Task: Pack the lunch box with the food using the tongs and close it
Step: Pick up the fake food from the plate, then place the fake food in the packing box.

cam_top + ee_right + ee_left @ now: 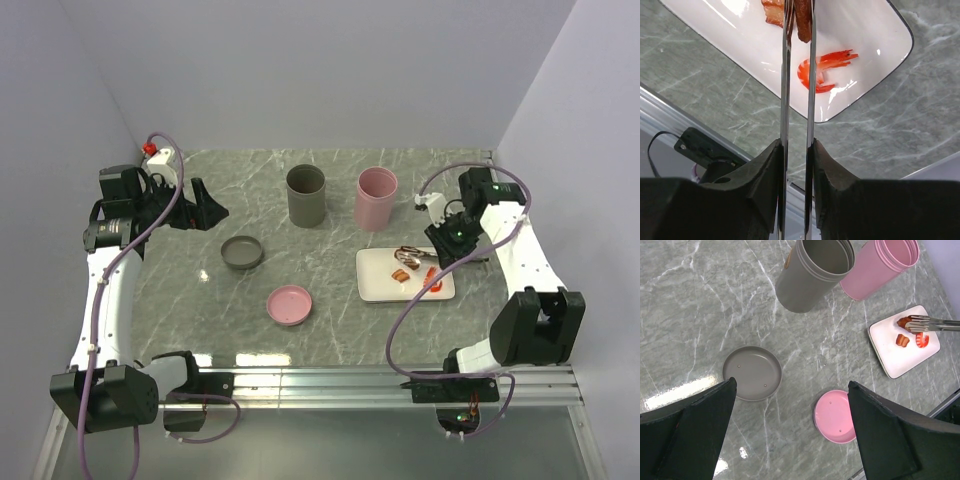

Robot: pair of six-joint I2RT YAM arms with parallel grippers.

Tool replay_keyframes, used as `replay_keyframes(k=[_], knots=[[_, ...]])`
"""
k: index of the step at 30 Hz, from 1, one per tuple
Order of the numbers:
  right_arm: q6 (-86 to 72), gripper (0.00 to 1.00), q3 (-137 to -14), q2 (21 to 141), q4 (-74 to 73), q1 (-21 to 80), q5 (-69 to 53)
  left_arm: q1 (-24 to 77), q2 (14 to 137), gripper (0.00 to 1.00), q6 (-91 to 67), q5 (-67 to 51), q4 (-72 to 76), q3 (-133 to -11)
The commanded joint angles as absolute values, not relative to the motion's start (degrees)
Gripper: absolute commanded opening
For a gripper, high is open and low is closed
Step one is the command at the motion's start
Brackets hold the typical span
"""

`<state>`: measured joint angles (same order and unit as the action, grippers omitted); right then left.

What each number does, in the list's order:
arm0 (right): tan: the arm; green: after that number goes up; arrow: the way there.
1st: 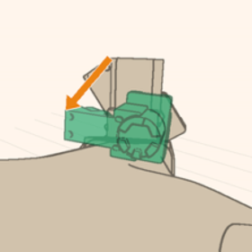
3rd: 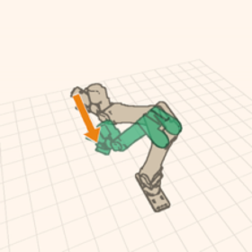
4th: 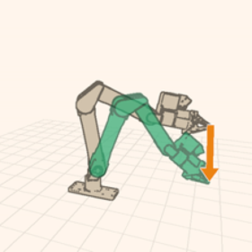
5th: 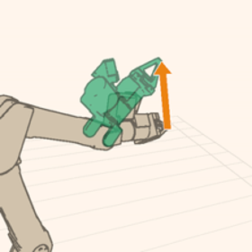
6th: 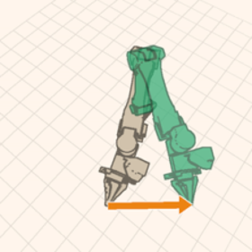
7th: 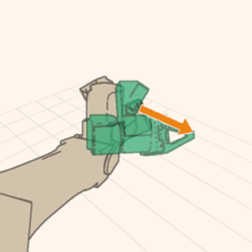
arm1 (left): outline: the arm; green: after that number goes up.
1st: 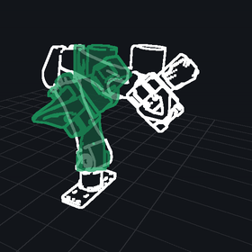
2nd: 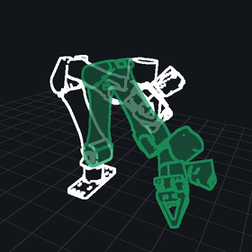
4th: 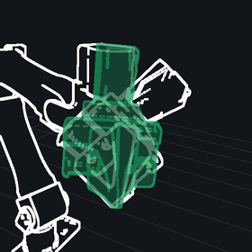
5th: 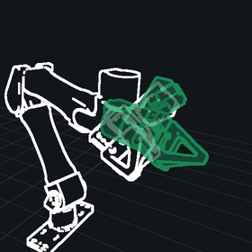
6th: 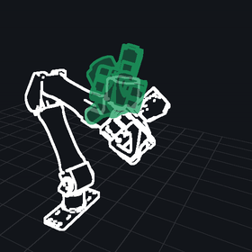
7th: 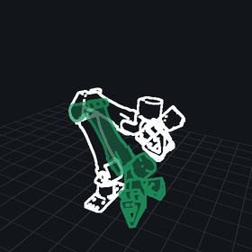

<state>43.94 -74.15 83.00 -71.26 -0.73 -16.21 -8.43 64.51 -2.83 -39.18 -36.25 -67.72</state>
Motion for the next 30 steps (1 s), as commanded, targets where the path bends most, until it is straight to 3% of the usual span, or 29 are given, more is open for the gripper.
replay_keyframes(k=[1, 6, 11, 21, 30], knots=[[43.9, 0.0, -79.7, 79.5, -75.2, -0.4, -18.2, -8.4, 64.2, 0.99, -3.5, -40.3, -34.5, -68.9], [41.5, 0.0, -87.2, 78.8, -78.1, -0.3, -23.9, -8.4, 64.2, 0.99, -4.0, -41.0, -33.6, -68.3], [34.5, 0.0, -96.7, 80.9, -78.5, 7.3, -26.7, -8.4, 65.0, 0.99, -3.9, -41.7, -33.9, -68.9], [25.1, 0.0, -121.1, 95.4, -70.3, 21.0, -24.2, -8.5, 63.9, 0.99, -5.0, -41.7, -32.5, -66.8], [20.4, 0.0, -126.7, 104.2, -60.0, 25.0, -23.2, -8.5, 63.8, 0.99, -4.1, -39.8, -34.1, -67.8]])
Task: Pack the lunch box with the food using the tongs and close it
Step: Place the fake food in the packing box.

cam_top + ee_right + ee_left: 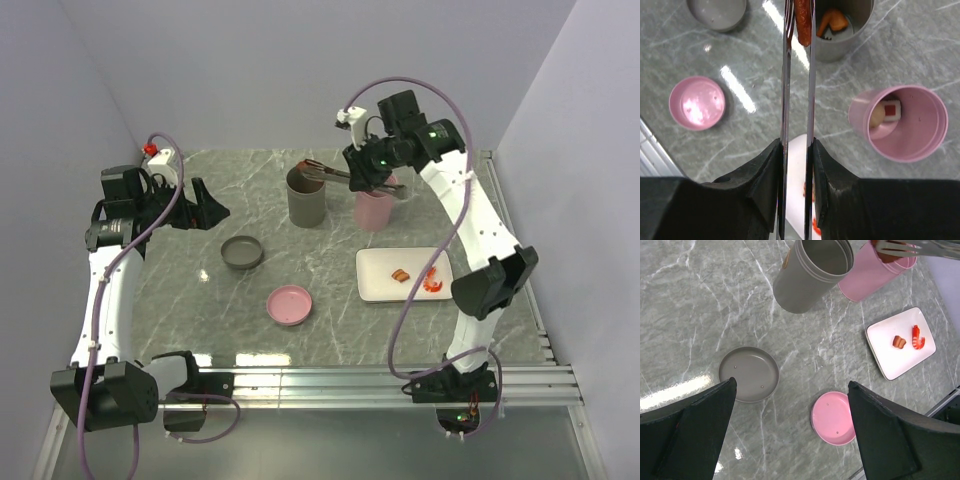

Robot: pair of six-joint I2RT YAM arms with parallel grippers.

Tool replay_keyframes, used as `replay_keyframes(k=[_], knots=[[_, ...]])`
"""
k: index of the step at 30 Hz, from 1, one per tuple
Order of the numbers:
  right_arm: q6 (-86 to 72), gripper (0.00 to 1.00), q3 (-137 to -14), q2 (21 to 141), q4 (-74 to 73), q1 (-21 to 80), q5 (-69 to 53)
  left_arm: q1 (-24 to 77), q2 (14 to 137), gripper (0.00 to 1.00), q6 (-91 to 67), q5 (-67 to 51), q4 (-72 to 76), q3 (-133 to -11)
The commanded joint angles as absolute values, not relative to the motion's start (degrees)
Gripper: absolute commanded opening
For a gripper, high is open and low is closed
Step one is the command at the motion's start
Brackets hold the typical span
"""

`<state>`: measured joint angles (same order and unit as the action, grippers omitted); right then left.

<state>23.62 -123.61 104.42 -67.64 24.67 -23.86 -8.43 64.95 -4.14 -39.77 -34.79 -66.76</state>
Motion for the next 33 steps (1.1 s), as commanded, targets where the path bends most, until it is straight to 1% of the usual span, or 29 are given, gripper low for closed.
replay_keyframes(k=[1, 5, 11, 18, 21, 25, 27, 28, 30, 33], knots=[[19.6, 0.0, -126.8, 104.8, -59.4, 25.0, -23.0, -8.4, 63.9, 0.99, -4.4, -40.0, -34.0, -67.9], [18.6, 0.0, -127.3, 107.6, -57.8, 25.0, -22.8, -8.4, 64.6, 0.99, -4.9, -40.3, -33.8, -68.0], [17.8, 0.0, -124.8, 108.5, -54.7, 25.0, -24.4, -8.4, 65.1, 0.99, -5.4, -40.7, -33.4, -68.0], [18.3, 0.0, -125.2, 110.7, -56.5, 25.0, -23.9, -8.4, 64.5, 0.99, -4.8, -40.0, -33.7, -67.5], [18.1, 0.05, -124.3, 110.7, -55.9, 25.0, -23.7, -8.4, 64.5, 0.99, -5.0, -40.1, -33.6, -67.3], [17.8, 0.2, -124.2, 110.9, -55.9, 25.0, -23.9, -8.4, 64.8, 0.99, -5.1, -40.3, -33.6, -67.5], [17.8, 0.24, -125.1, 111.5, -56.4, 25.0, -23.9, -8.4, 64.9, 0.99, -4.9, -40.2, -33.7, -67.6], [17.8, 0.28, -125.2, 111.6, -56.6, 25.0, -23.9, -8.4, 64.9, 0.99, -4.8, -40.2, -33.7, -67.7], [17.8, 0.3, -125.7, 111.9, -56.8, 25.0, -24.0, -8.4, 64.9, 0.99, -4.7, -40.1, -33.8, -67.7], [17.9, 0.38, -126.0, 112.0, -57.1, 25.0, -24.6, -8.4, 64.9, 0.99, -4.7, -40.0, -33.8, -67.7]])
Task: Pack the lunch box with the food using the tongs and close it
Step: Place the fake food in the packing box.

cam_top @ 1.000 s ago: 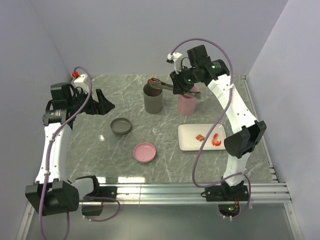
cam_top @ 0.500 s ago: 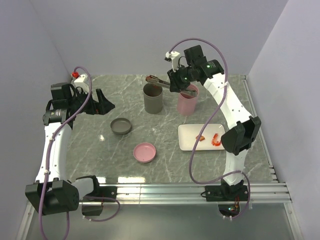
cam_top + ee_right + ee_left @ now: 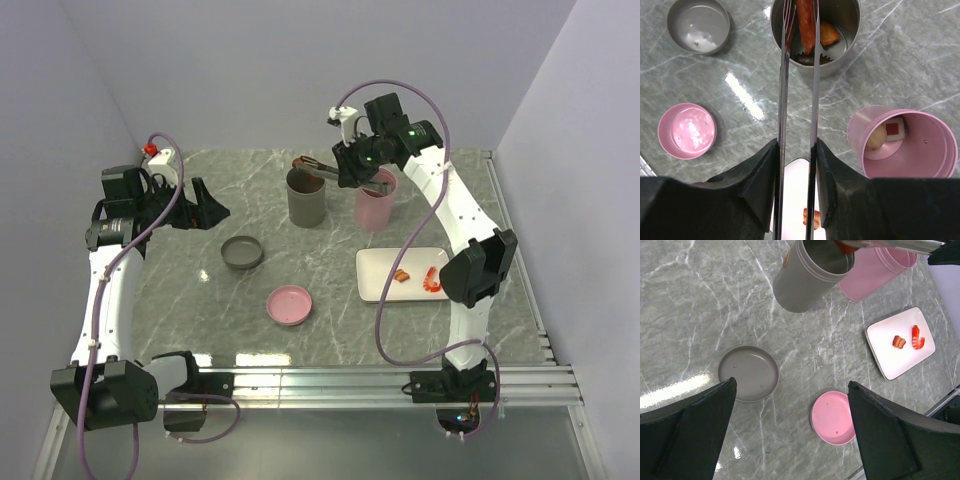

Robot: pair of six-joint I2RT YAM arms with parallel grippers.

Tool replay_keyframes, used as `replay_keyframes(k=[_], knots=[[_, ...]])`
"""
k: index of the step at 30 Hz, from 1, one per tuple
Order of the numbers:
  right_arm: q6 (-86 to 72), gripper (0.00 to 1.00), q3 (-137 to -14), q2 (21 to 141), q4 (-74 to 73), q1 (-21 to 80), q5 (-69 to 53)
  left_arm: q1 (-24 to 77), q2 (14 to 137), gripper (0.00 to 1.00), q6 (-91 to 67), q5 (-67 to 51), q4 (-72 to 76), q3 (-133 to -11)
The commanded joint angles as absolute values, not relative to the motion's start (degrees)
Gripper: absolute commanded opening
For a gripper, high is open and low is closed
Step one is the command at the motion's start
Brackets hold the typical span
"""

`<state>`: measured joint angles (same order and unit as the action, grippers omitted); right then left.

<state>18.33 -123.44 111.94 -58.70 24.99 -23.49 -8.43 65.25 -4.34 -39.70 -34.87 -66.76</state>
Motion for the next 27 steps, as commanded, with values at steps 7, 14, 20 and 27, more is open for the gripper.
replay_keyframes(k=[7, 14, 20, 27], knots=[[18.2, 0.51, -127.4, 112.2, -58.1, 25.0, -24.9, -8.4, 65.0, 0.99, -4.8, -40.1, -33.9, -67.8], [19.2, 0.51, -125.5, 107.4, -61.1, 24.7, -26.2, -8.4, 64.5, 0.99, -4.4, -39.6, -35.0, -68.8], [21.4, 0.51, -110.9, 93.9, -62.8, 21.7, -27.7, -8.4, 63.8, 1.0, -4.7, -40.1, -34.3, -68.4], [25.2, 0.51, -89.8, 77.8, -64.8, 14.5, -30.5, -8.4, 62.6, 0.99, -5.4, -40.8, -33.8, -67.6]])
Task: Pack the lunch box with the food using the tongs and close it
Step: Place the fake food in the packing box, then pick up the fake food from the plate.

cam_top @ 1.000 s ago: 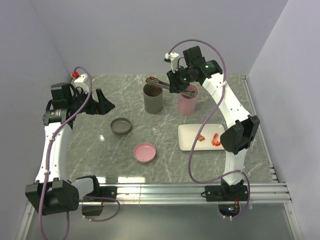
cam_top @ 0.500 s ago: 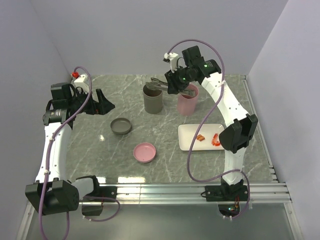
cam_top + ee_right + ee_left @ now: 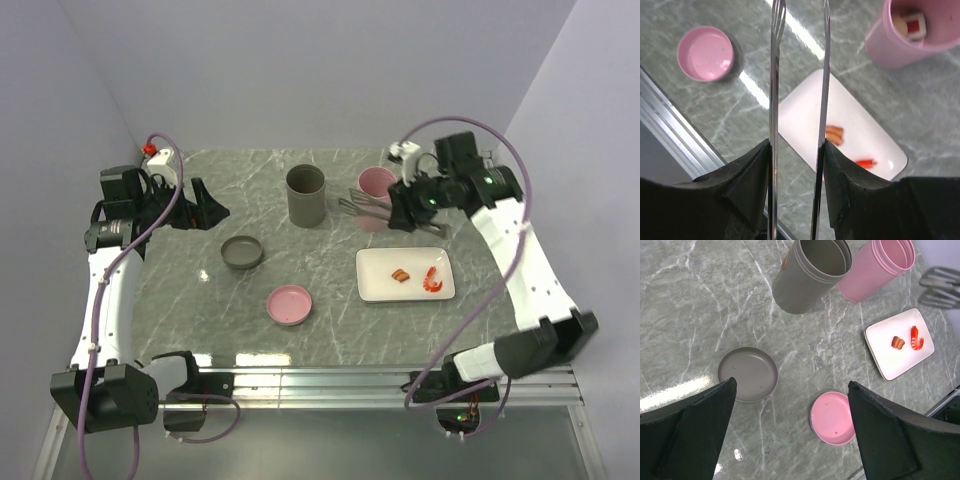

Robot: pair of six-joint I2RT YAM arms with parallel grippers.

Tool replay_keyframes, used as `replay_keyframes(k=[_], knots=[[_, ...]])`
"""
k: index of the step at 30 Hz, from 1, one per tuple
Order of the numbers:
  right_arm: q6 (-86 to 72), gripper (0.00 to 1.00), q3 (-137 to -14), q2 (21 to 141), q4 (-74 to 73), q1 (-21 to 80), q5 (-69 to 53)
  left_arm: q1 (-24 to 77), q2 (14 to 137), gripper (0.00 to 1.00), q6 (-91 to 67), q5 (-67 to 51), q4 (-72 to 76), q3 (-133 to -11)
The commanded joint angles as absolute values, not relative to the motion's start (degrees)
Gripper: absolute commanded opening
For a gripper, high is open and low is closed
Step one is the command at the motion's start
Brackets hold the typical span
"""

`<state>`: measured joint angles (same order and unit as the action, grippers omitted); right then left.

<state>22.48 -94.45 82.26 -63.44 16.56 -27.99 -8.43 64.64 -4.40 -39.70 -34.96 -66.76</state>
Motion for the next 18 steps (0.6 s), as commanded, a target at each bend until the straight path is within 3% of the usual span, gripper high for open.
replay_keyframes(k=[1, 12, 18], knots=[[25.7, 0.51, -86.3, 75.3, -65.3, 12.8, -30.3, -8.4, 62.5, 0.99, -5.4, -41.0, -33.8, -67.7], [33.5, 0.51, -67.8, 65.6, -70.1, 4.9, -25.0, -8.4, 62.2, 0.99, -5.5, -42.1, -34.0, -68.2], [35.5, 0.52, -65.8, 66.9, -69.6, 1.9, -21.9, -8.4, 60.8, 0.99, -4.3, -41.4, -34.5, -67.5]])
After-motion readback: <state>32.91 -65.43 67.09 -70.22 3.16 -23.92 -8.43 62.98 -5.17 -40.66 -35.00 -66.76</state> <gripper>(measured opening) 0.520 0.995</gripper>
